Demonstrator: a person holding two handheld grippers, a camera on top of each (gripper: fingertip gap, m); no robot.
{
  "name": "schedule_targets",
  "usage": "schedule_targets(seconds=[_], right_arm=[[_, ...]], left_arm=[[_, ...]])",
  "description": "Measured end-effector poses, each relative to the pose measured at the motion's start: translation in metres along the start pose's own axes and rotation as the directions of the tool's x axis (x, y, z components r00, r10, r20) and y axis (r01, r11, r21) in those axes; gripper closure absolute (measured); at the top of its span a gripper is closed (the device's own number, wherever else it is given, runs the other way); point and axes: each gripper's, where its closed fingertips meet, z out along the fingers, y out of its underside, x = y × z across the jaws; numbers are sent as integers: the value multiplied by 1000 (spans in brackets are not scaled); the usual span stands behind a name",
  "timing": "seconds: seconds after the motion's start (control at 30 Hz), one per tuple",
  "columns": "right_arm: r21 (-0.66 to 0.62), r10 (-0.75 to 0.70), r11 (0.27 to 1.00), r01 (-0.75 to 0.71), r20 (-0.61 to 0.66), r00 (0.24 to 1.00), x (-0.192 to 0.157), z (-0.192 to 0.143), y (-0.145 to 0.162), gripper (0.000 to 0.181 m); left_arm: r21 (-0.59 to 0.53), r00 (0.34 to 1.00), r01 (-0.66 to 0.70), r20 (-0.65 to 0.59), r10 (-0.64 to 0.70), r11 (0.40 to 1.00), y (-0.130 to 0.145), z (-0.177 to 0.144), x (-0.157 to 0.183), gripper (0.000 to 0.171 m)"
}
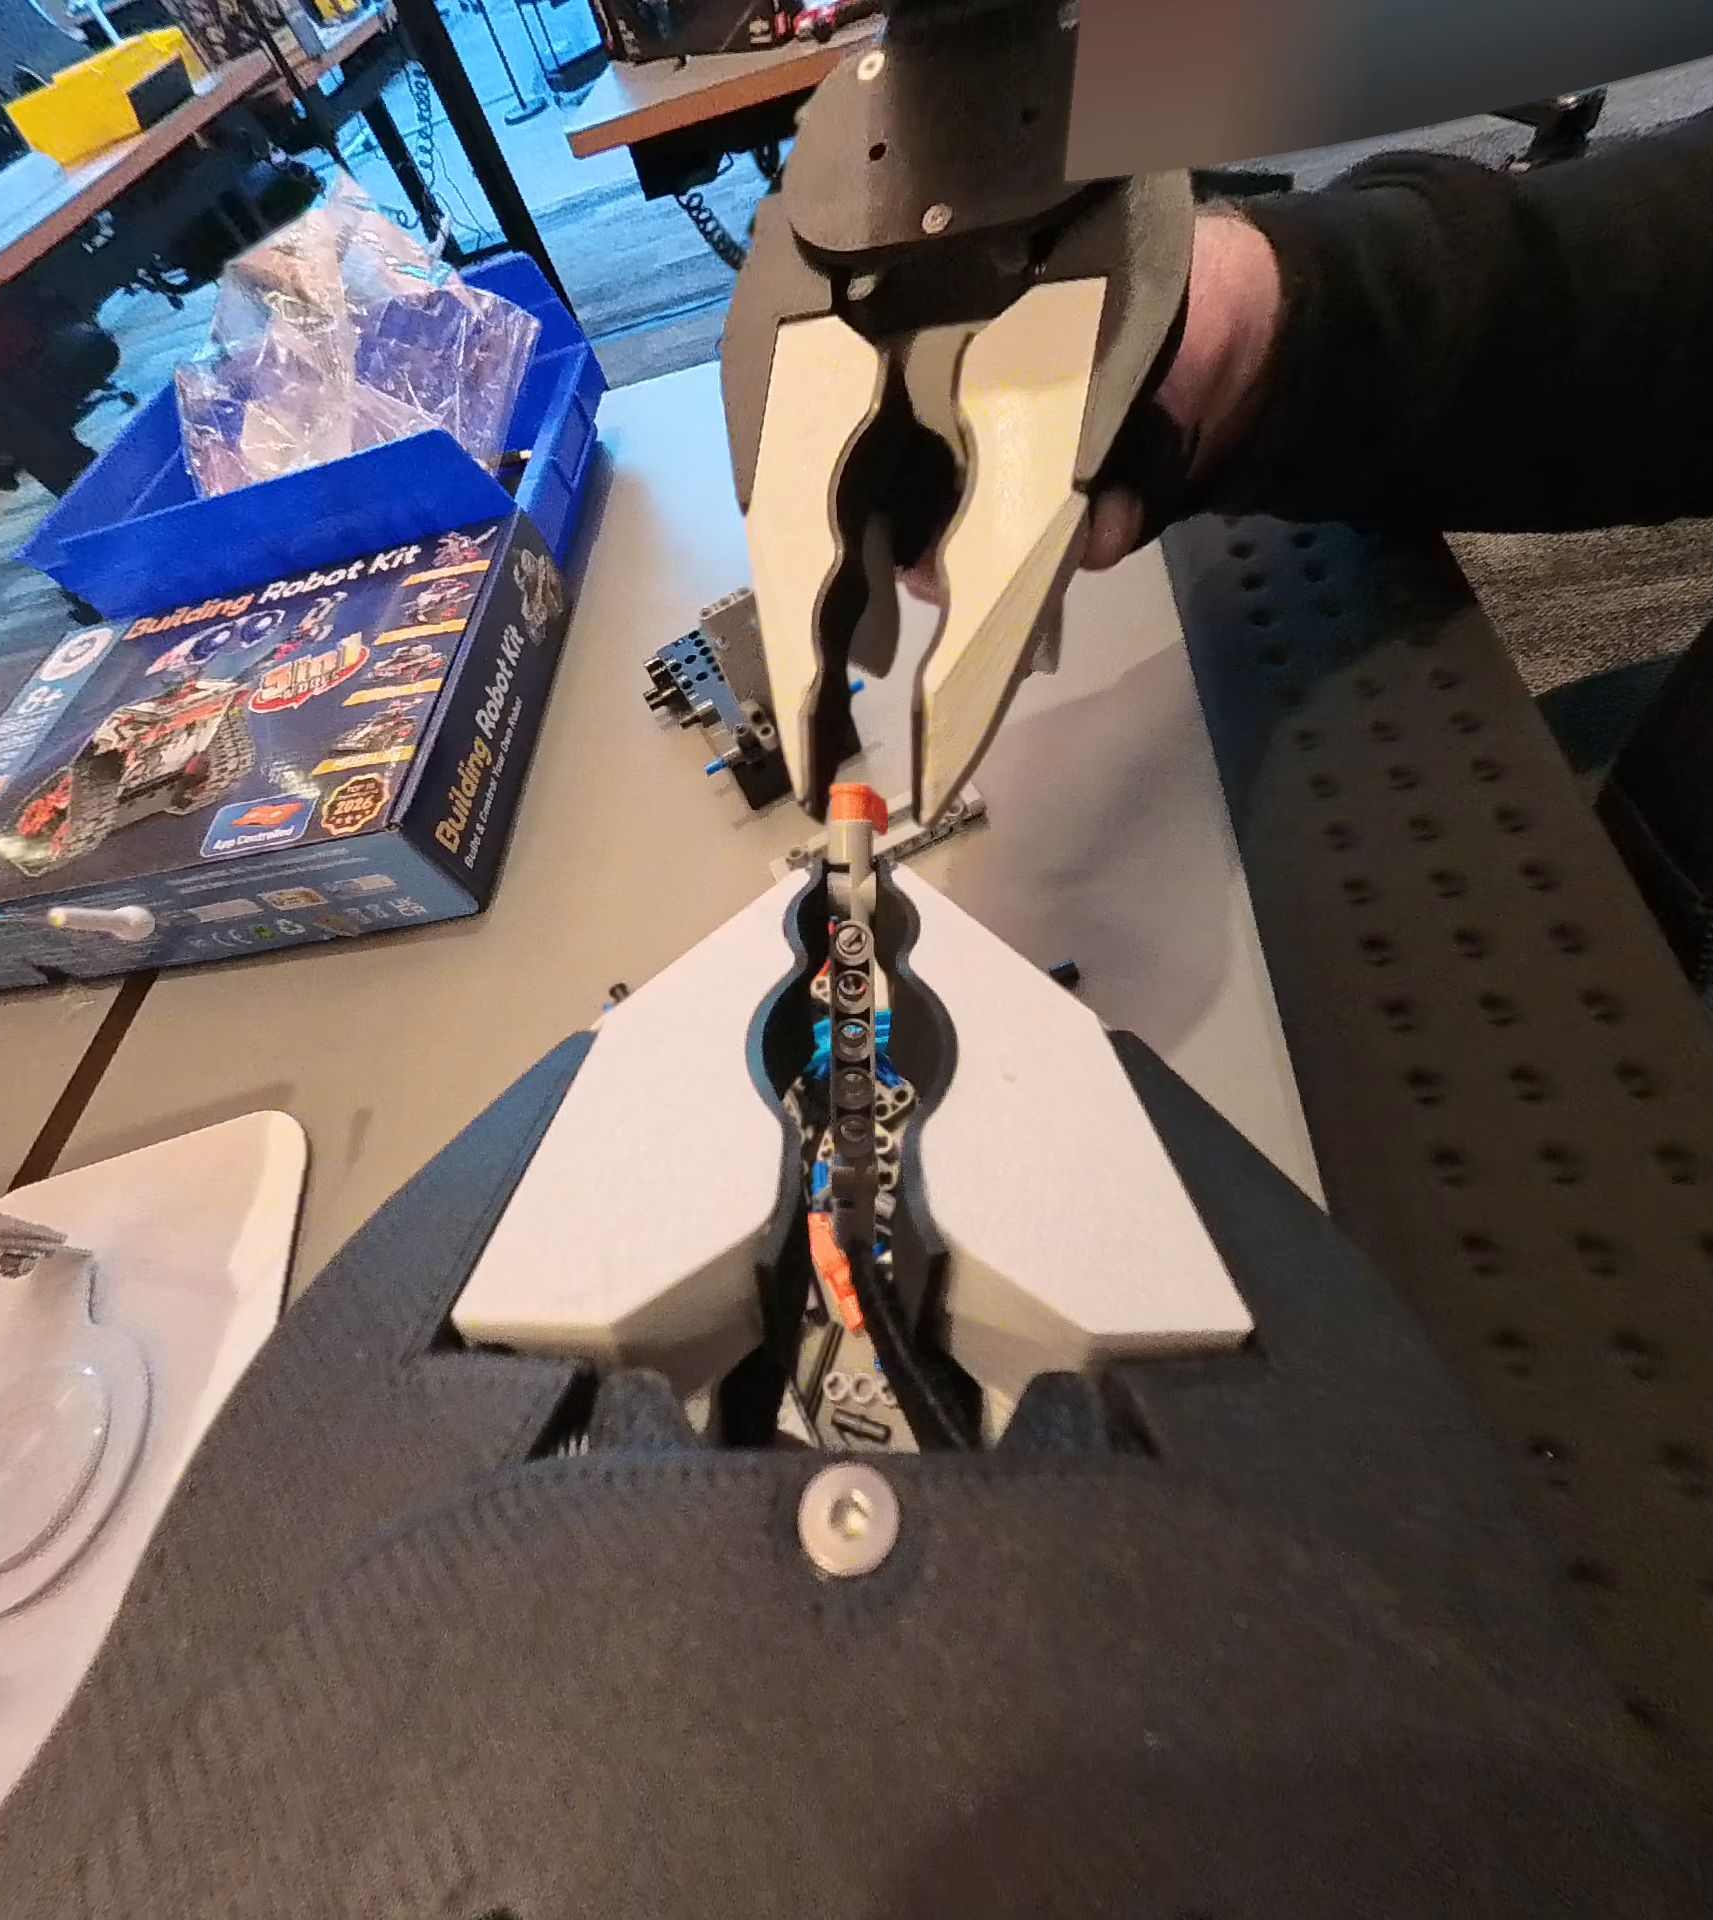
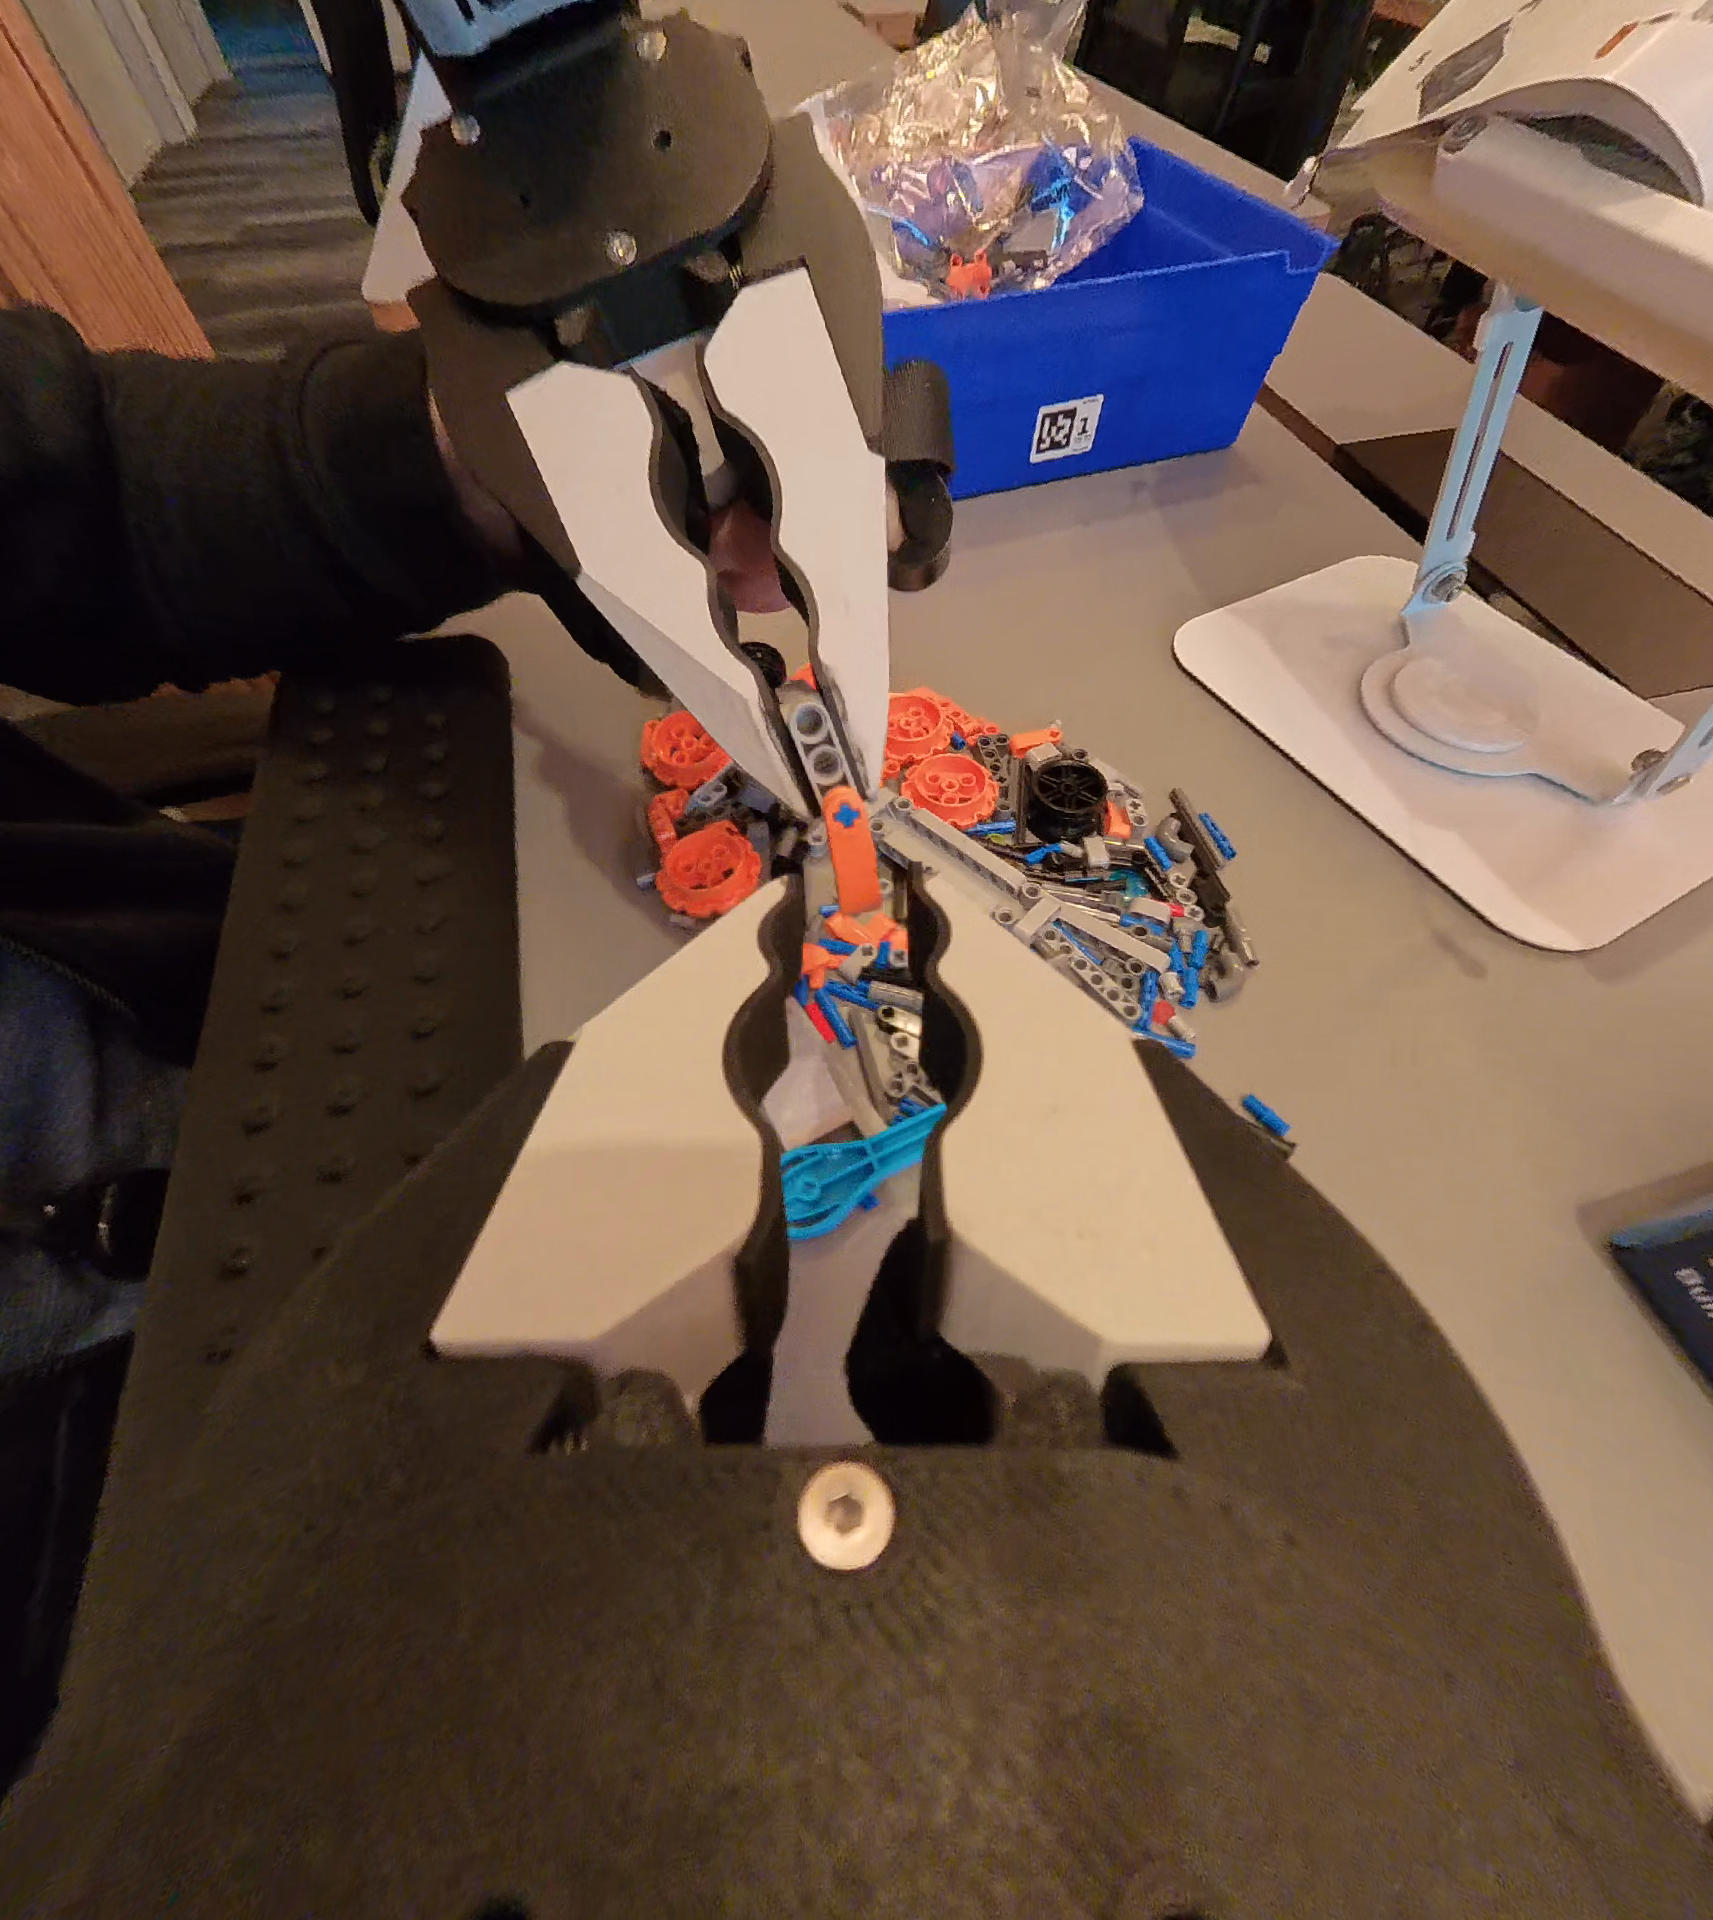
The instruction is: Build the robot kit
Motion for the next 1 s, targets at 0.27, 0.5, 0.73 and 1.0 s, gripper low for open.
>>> schedule_targets(seconds=[0.27,0.5,0.73,1.0], right_arm=[[-43,9,999,-8,28,1000,8,12,-5,175],[32,96,995,-98,46,994,18,16,-13,175],[36,115,992,-117,57,992,24,16,-7,167],[79,117,989,-125,98,988,19,18,-14,175]], left_arm=[[32,1000,-8,17,8,999,0,-5,-12,167],[70,999,47,14,-48,996,3,-10,-26,167],[154,987,159,-47,-154,975,1,-15,-32,167],[144,986,163,-68,-154,976,3,-10,-27,167]])
